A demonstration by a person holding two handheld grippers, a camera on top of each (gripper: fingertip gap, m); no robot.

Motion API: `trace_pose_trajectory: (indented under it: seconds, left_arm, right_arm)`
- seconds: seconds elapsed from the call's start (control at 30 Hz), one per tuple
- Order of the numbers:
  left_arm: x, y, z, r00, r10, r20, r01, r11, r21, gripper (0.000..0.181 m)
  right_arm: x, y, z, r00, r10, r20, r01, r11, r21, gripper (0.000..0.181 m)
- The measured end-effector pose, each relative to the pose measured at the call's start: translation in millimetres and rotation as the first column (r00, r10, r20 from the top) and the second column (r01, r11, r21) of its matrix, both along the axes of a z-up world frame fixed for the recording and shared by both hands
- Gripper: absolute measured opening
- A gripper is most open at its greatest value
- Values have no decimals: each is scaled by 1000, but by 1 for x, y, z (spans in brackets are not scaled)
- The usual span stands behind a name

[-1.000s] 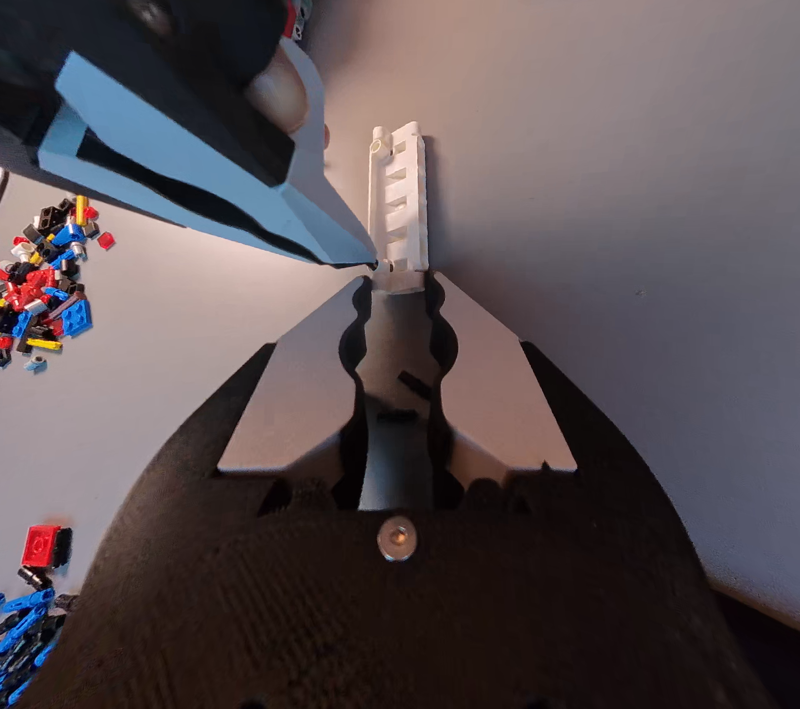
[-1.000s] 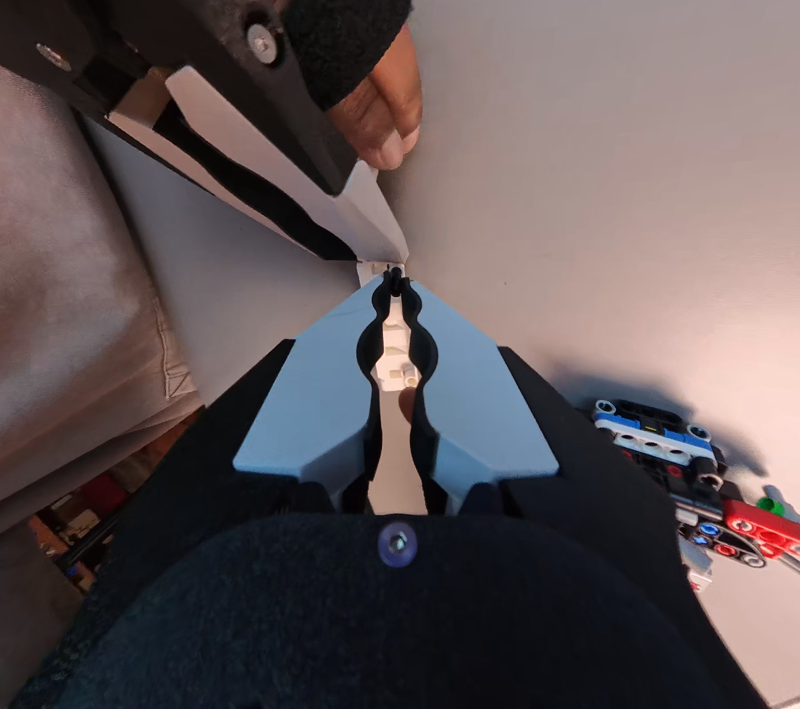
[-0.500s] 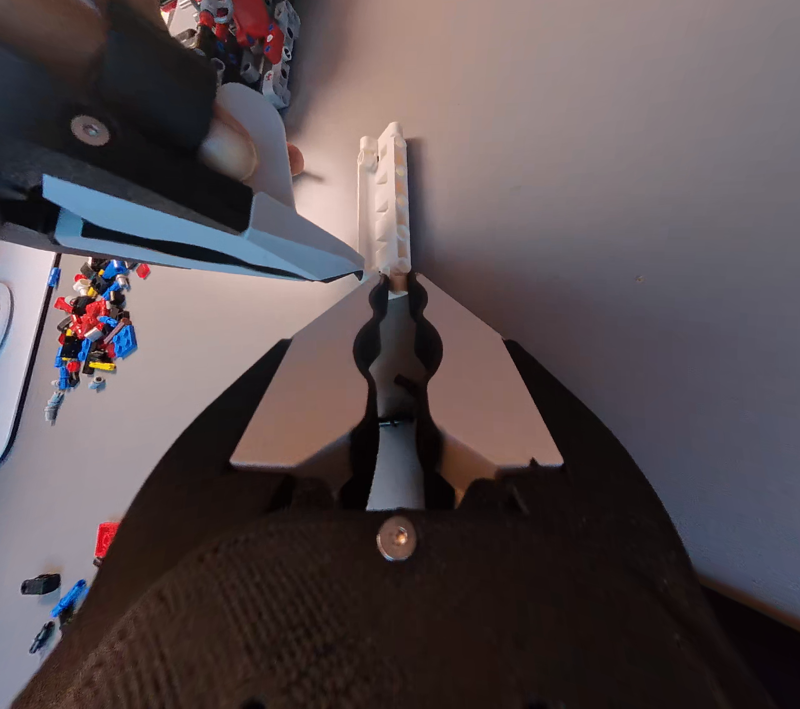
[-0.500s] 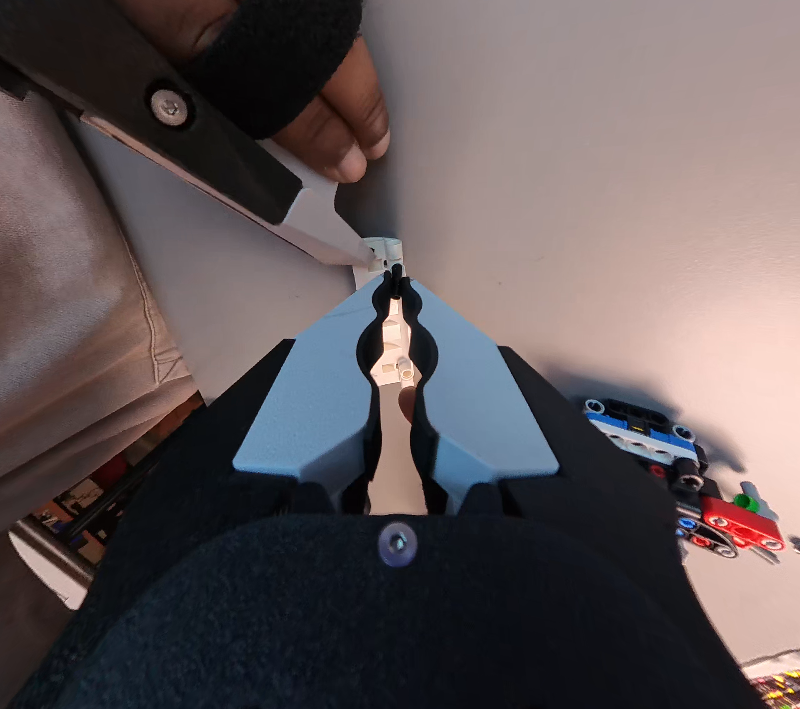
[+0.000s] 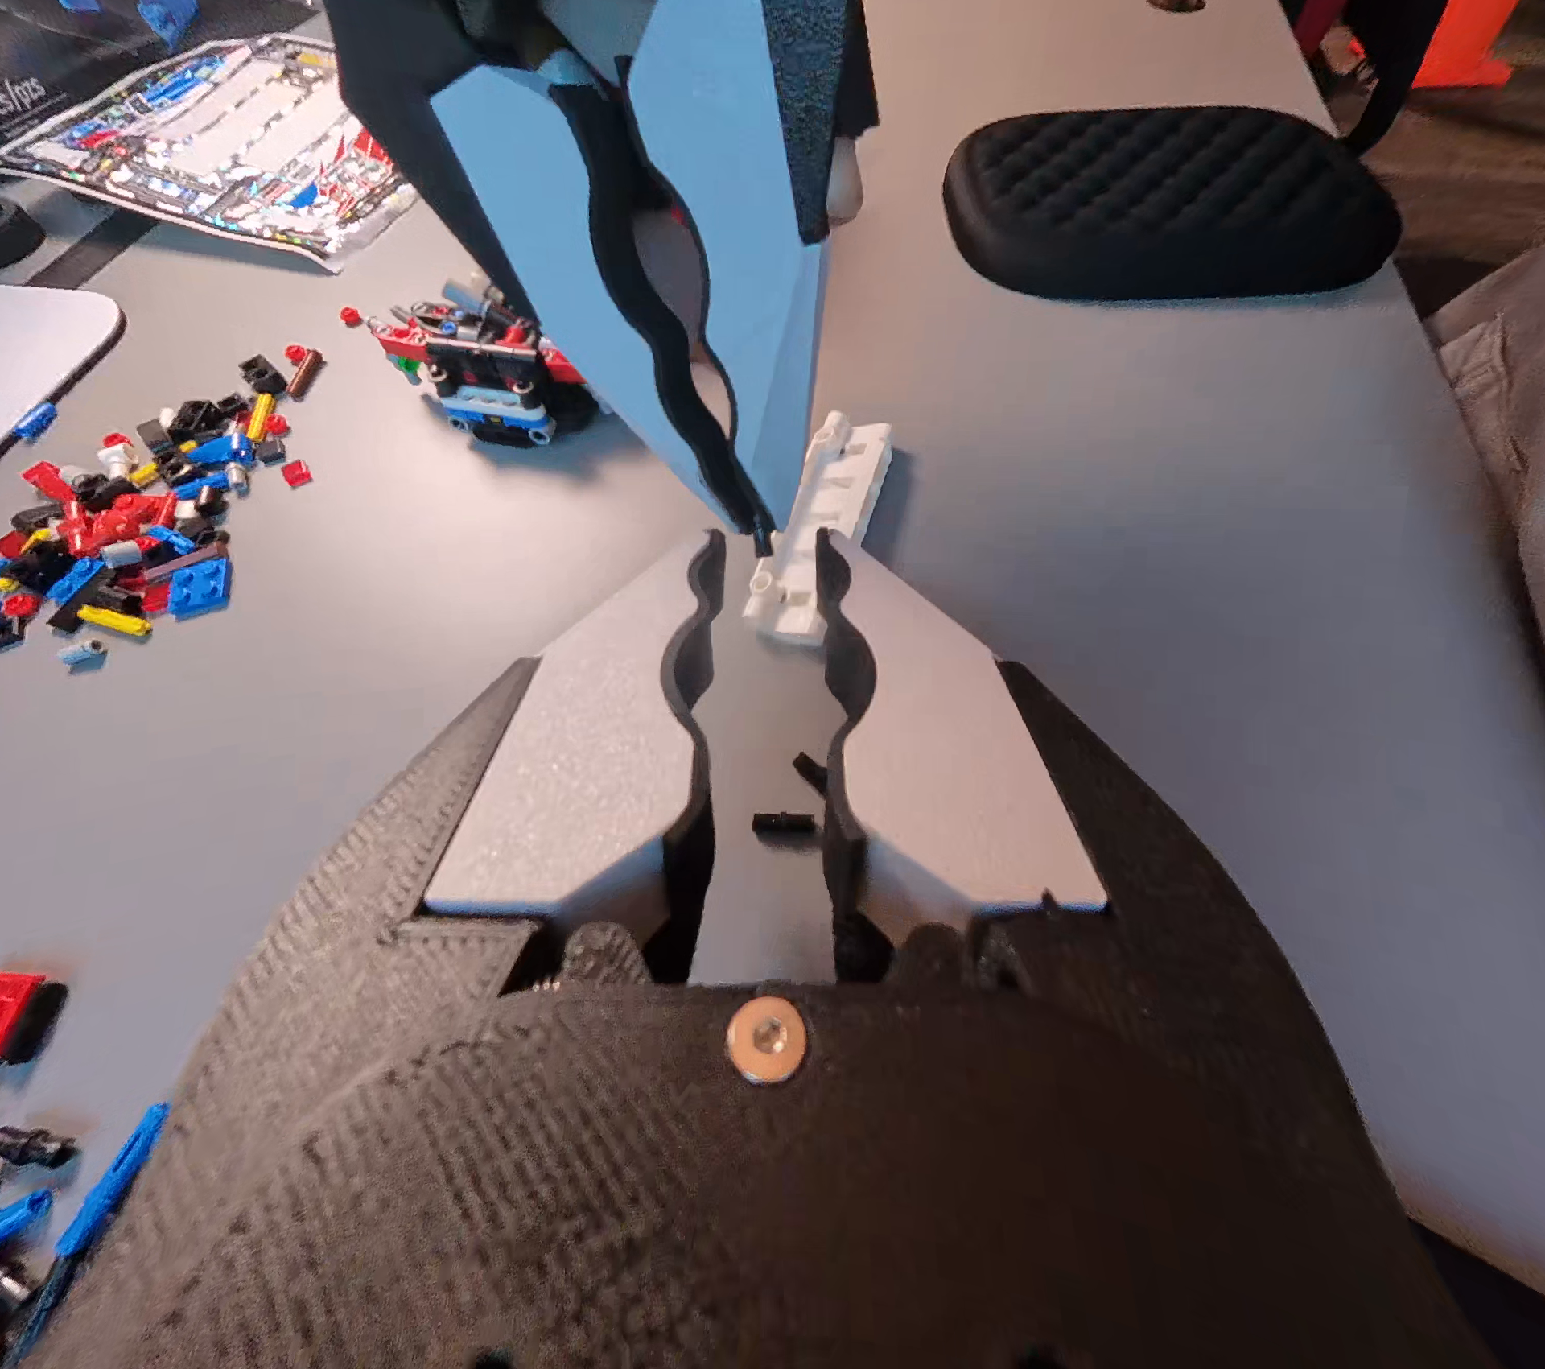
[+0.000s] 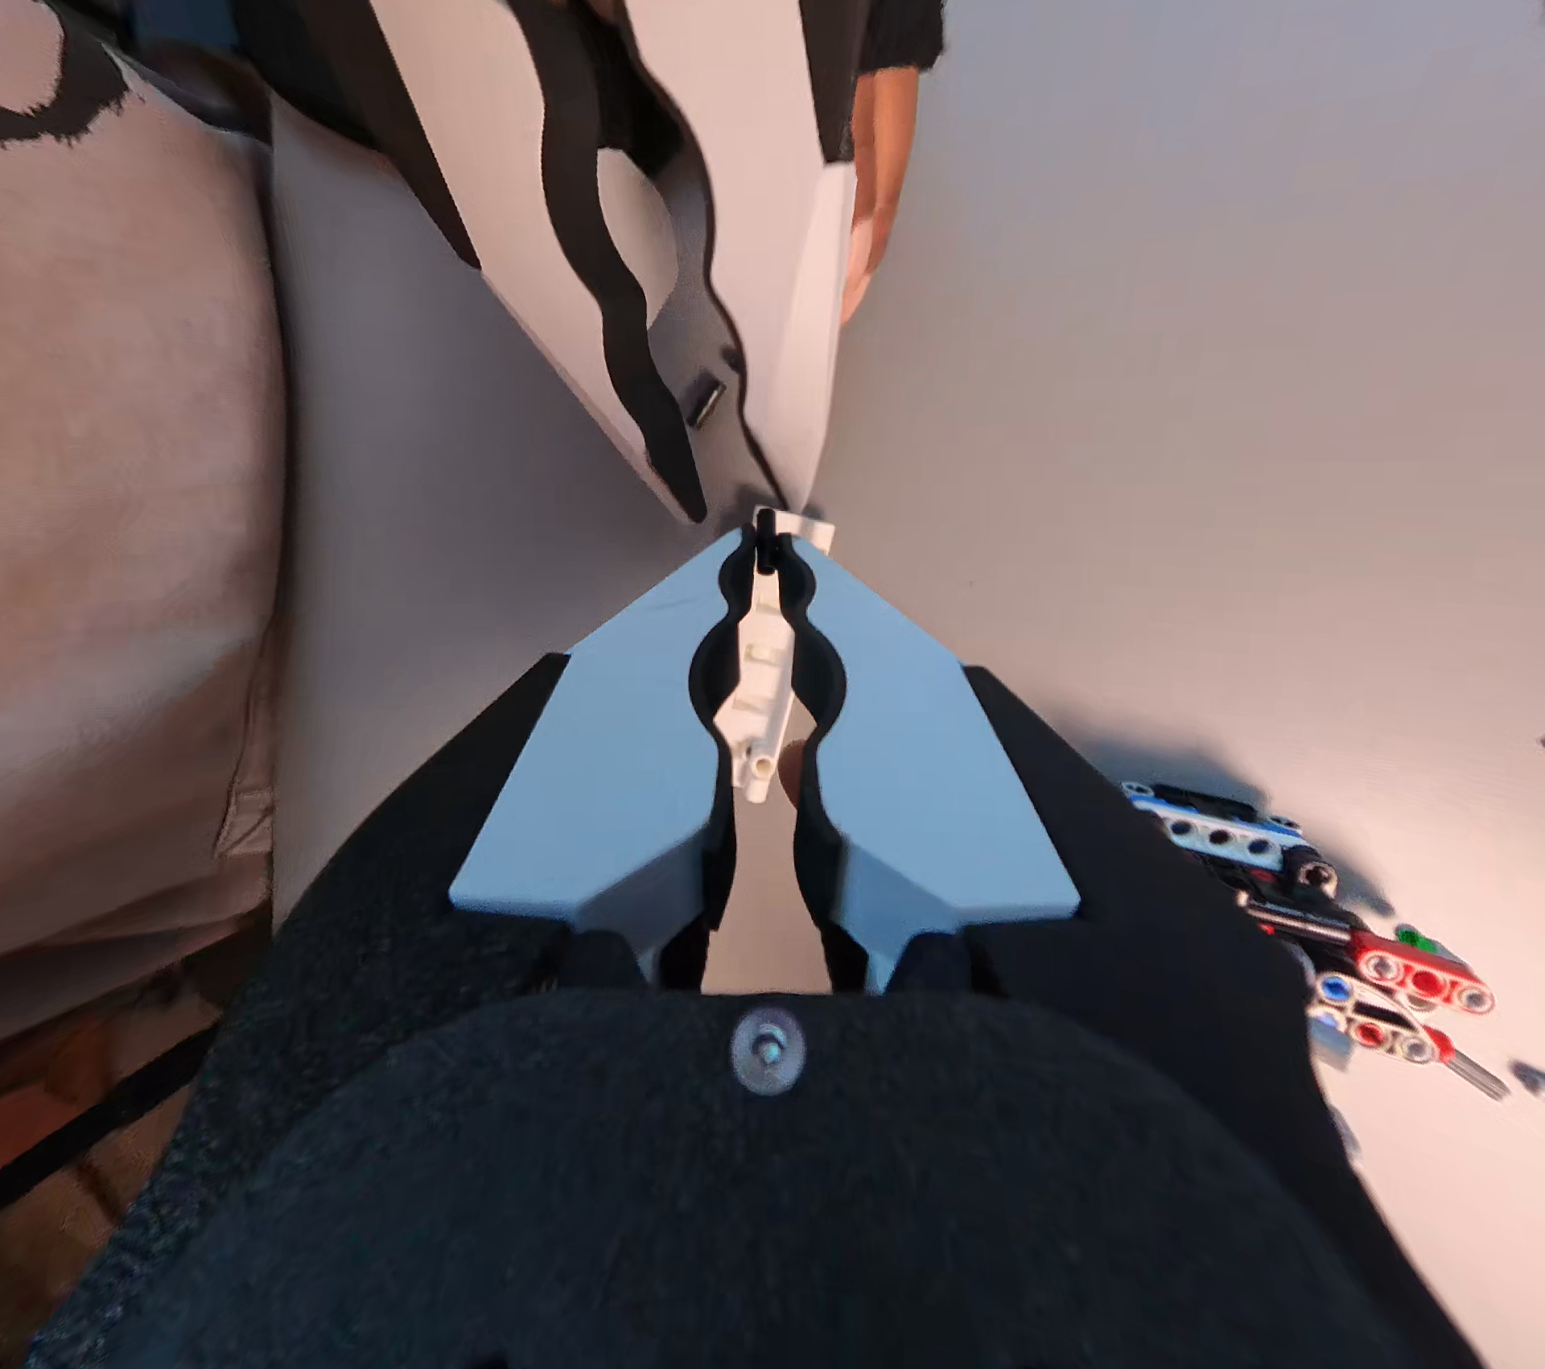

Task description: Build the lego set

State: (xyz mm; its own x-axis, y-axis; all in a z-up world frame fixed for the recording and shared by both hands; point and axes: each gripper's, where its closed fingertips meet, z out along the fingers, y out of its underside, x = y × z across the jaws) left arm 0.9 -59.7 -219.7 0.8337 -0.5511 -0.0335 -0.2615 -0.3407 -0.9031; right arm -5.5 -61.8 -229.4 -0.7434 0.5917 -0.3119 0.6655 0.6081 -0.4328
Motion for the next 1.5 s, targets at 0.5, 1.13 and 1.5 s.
trace_pose_trajectory:
  seconds: [0.5, 1.13, 1.5]
  left_arm:
    - [-9, 3, 23, 995, 76, -69, -66, 988, 136, 2]
    - [-3, -1, 31, 991, 2, 133, -16, 995, 100, 2]
    - [3, 3, -32, 1000, -1, 16, 5, 968, -249, 41]
  right_arm:
    - [-10, -4, 33, 966, -196, -167, 133, 935, -329, 3]
    - [-3, -7, 40, 909, -85, -408, -9, 975, -223, 2]
    - [4, 11, -15, 994, 56, -89, -52, 998, 37, 2]
